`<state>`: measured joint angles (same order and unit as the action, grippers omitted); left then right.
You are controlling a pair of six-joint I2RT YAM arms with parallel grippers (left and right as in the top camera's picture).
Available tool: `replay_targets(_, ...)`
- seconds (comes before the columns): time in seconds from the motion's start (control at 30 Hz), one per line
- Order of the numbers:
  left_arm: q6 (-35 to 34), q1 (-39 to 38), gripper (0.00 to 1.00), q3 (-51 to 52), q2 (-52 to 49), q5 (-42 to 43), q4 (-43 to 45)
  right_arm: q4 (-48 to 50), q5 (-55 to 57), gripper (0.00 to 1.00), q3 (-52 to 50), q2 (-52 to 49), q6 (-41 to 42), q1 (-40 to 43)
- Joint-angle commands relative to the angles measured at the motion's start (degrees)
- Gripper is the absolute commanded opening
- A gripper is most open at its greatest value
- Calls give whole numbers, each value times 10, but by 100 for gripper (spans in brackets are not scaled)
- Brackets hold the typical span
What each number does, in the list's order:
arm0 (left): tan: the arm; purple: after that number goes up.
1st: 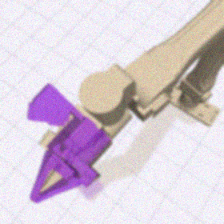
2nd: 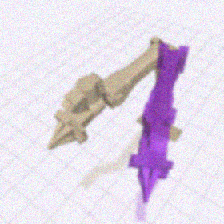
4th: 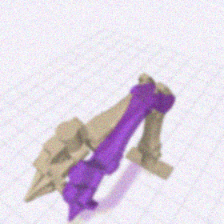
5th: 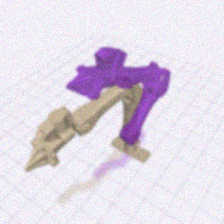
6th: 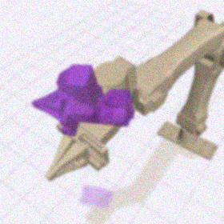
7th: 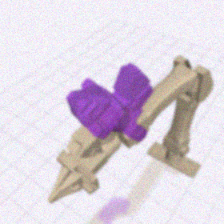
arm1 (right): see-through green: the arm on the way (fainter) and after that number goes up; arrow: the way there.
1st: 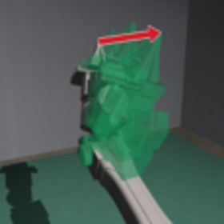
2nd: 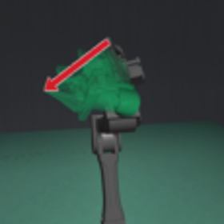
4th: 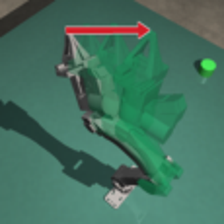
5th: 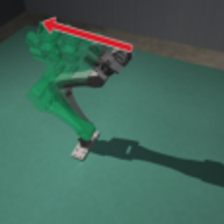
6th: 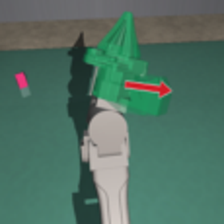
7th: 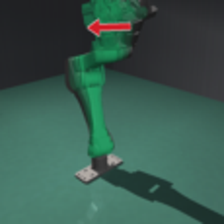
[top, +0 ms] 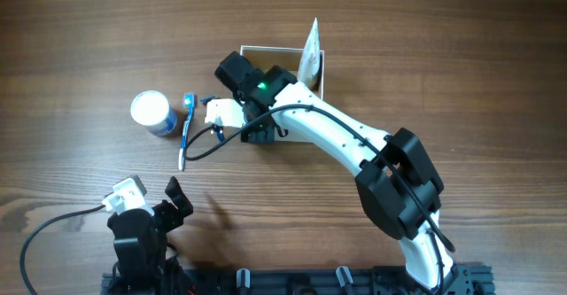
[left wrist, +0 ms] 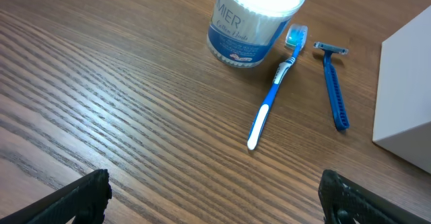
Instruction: Pack container
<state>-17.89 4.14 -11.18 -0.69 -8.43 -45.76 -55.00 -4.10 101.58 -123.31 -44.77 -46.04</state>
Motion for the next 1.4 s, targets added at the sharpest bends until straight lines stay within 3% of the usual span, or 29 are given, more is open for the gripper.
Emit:
replay_targets(0.0, 7, 2, 100, 7, 5, 5, 1, -17, -1, 4, 1, -6, -33, -3)
replay_targets(0.1, 7, 2, 100, 7, 5, 5, 1, -18, -3, 7, 1, -6, -30, -3)
replay_targets(0.17, 7, 2, 100, 7, 5, 5, 1, -16, -3, 19, 2, -6, -20, -3)
replay_targets(0.23, 7, 2, 100, 7, 5, 5, 1, -10, -5, 29, 8, -3, 42, -3)
replay_targets(0.33, 7, 2, 100, 7, 5, 5, 1, -9, -28, 34, 24, 7, 96, -3)
replay_targets(0.43, 7, 2, 100, 7, 5, 5, 1, 5, -39, 64, 33, 31, 135, -3)
replay_targets(0.57, 7, 2, 100, 7, 5, 5, 1, 29, -37, 88, 35, 96, 188, -2)
replay_targets(0.8, 7, 2, 100, 7, 5, 5, 1, 59, -33, 100, 35, 227, 389, 56)
replay_targets(1.1, 7, 2, 100, 7, 5, 5, 1, 48, -33, 100, 35, 342, 647, 281)
replay_targets(1.23, 12, 2, 100, 7, 5, -7, 6, 23, -35, 100, 35, 346, 722, 362)
replay_targets(1.37, 7, 2, 100, 7, 5, -31, 73, -7, -34, 100, 32, 343, 749, 401)
